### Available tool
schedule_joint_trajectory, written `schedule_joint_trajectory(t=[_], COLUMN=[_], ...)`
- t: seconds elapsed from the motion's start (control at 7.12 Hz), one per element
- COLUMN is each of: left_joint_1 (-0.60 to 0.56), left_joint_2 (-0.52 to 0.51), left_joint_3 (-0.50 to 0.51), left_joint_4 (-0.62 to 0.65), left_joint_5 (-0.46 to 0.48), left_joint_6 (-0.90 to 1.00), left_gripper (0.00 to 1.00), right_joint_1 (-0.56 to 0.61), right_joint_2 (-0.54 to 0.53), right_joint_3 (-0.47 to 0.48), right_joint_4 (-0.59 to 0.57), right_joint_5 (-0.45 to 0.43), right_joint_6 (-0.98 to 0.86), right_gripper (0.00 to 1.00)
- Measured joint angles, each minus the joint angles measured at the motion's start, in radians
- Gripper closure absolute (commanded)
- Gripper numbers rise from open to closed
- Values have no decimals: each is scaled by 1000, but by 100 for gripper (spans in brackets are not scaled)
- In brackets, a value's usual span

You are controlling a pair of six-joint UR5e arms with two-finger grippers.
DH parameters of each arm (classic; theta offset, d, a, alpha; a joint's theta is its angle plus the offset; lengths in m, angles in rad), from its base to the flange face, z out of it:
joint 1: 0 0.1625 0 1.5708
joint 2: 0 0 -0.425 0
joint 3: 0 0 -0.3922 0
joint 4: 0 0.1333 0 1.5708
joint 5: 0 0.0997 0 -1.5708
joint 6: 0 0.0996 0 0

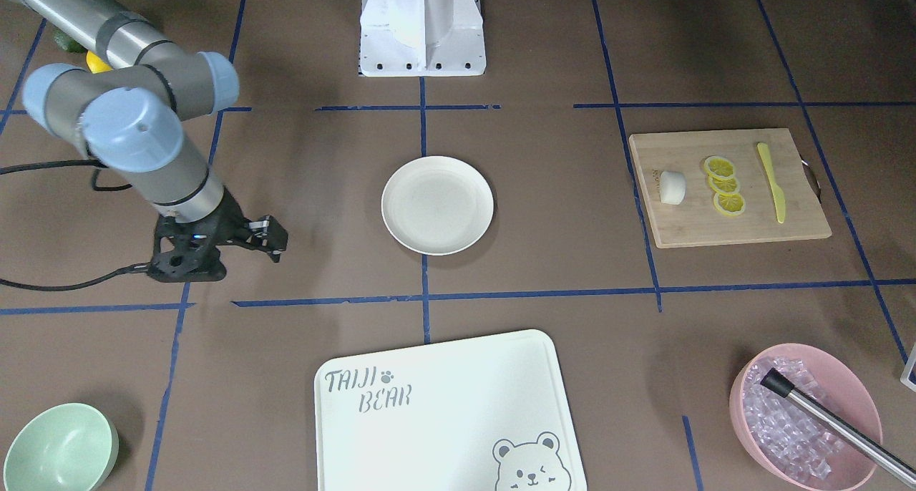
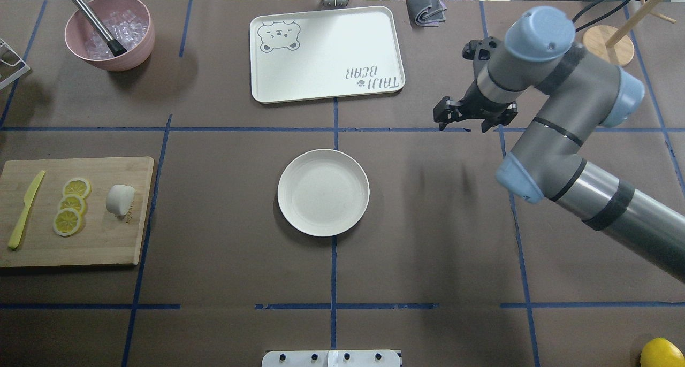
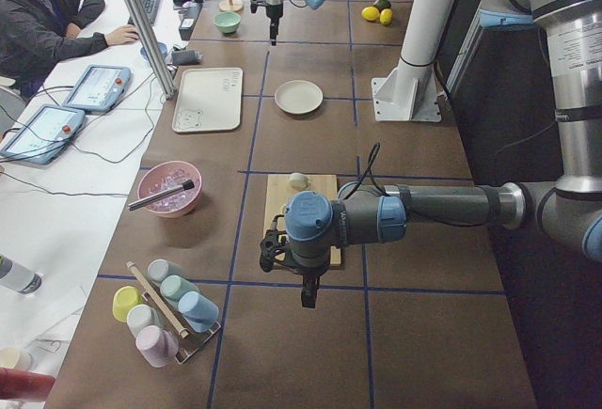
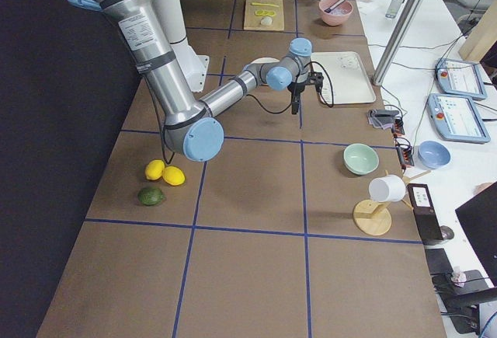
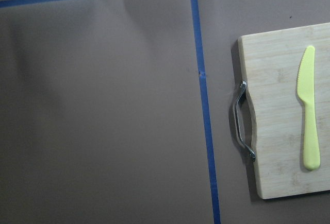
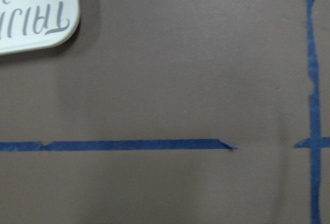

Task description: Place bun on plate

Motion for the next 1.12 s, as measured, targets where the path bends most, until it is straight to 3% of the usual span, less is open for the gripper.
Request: schedule_joint_trajectory(t=[0.7, 1.12], left_joint_1=[-24, -28], left_joint_2=[3, 5], left_joint_3=[-25, -24], left_joint_4=[-1, -2], left_joint_5=[2, 3], left_joint_6=[-1, -1], left_gripper=[0, 0], right_joint_1=[377, 589], right_joint_2=[-295, -398], right_joint_3=[2, -1], right_joint_4=[-33, -149], right_joint_5=[148, 172], right_joint_6=[-615, -980], right_gripper=[0, 0])
